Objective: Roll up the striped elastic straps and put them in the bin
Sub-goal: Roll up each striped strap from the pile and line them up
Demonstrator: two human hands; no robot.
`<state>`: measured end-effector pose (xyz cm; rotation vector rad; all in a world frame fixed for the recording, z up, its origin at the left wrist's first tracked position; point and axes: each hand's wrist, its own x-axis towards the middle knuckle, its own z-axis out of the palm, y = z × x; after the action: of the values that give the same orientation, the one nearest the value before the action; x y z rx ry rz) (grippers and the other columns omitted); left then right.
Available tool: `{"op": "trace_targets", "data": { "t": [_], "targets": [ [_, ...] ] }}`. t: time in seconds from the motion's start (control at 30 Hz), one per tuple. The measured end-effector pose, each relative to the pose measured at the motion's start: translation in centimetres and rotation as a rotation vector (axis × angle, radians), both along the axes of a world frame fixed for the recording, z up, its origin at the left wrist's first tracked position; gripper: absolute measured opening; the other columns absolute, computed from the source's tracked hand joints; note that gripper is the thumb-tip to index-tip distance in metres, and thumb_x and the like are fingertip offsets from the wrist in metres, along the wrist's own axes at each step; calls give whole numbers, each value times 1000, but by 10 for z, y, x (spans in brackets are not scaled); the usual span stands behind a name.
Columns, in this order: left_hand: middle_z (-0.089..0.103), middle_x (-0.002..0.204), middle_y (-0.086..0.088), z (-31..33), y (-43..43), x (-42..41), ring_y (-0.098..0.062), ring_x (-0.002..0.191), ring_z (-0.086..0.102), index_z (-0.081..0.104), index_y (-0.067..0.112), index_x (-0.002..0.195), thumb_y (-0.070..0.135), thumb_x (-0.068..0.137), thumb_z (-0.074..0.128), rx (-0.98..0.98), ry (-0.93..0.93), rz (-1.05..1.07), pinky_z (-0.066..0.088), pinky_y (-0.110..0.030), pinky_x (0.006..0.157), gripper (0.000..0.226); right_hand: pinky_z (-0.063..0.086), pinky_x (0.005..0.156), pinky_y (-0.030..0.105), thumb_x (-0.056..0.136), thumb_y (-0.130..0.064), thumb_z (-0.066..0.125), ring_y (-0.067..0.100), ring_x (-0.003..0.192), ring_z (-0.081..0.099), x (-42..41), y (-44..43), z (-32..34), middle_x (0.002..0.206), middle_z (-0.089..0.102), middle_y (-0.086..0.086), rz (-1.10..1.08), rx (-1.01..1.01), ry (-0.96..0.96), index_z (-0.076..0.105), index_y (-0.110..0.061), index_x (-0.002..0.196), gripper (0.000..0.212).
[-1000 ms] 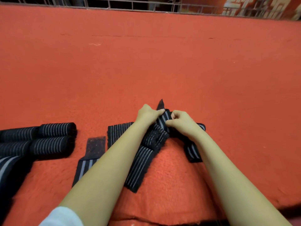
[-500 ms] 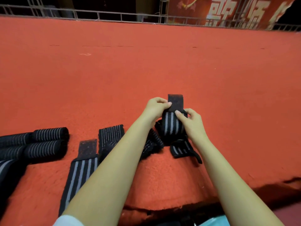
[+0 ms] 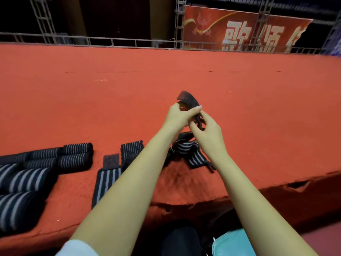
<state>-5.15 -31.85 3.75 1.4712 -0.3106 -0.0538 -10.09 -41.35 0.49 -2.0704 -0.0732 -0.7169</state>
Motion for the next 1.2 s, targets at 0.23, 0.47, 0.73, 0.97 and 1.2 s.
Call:
{"op": "trace_targets", "data": {
  "t": [0.23, 0.47, 0.73, 0.97, 1.2],
  "targets": [
    [67, 91, -4, 26, 12, -44, -10, 82, 60, 67, 9, 99, 4, 88, 66, 193, -225, -60, 49, -24, 82, 12, 47, 74, 42, 94, -16, 53, 13, 76, 56, -33, -8, 31, 81, 66, 1, -175, 316, -120, 68, -9, 92, 16],
    [62, 110, -2, 74, 20, -93, -10, 96, 58, 61, 8, 117, 20, 91, 65, 197, -374, 47, 46, -16, 80, 28, 50, 75, 40, 92, -21, 60, 19, 75, 61, -87, -1, 90, 83, 70, 10, -60, 340, -175, 68, -9, 87, 15],
    [66, 92, -2, 122, 66, -147, -12, 83, 64, 64, 6, 100, 19, 88, 70, 101, -406, 57, 51, -23, 72, 19, 53, 74, 28, 96, -12, 55, 18, 81, 67, -140, 31, 139, 91, 70, 9, 333, 456, -74, 66, -5, 103, 14],
    [66, 100, -6, 155, 121, -190, -14, 86, 65, 61, 6, 106, 25, 87, 71, 84, -453, 162, 51, -25, 64, 29, 55, 87, 38, 97, -14, 54, 29, 97, 69, -170, 77, 179, 110, 68, 20, 493, 408, -96, 63, -3, 112, 21],
    [64, 105, -7, 128, 173, -197, -11, 86, 64, 59, 2, 116, 25, 89, 68, 252, -350, 216, 55, -27, 63, 37, 53, 81, 39, 97, -18, 54, 27, 89, 66, -152, 119, 143, 103, 68, 18, 560, 394, 48, 62, -1, 111, 23]
  ]
}}
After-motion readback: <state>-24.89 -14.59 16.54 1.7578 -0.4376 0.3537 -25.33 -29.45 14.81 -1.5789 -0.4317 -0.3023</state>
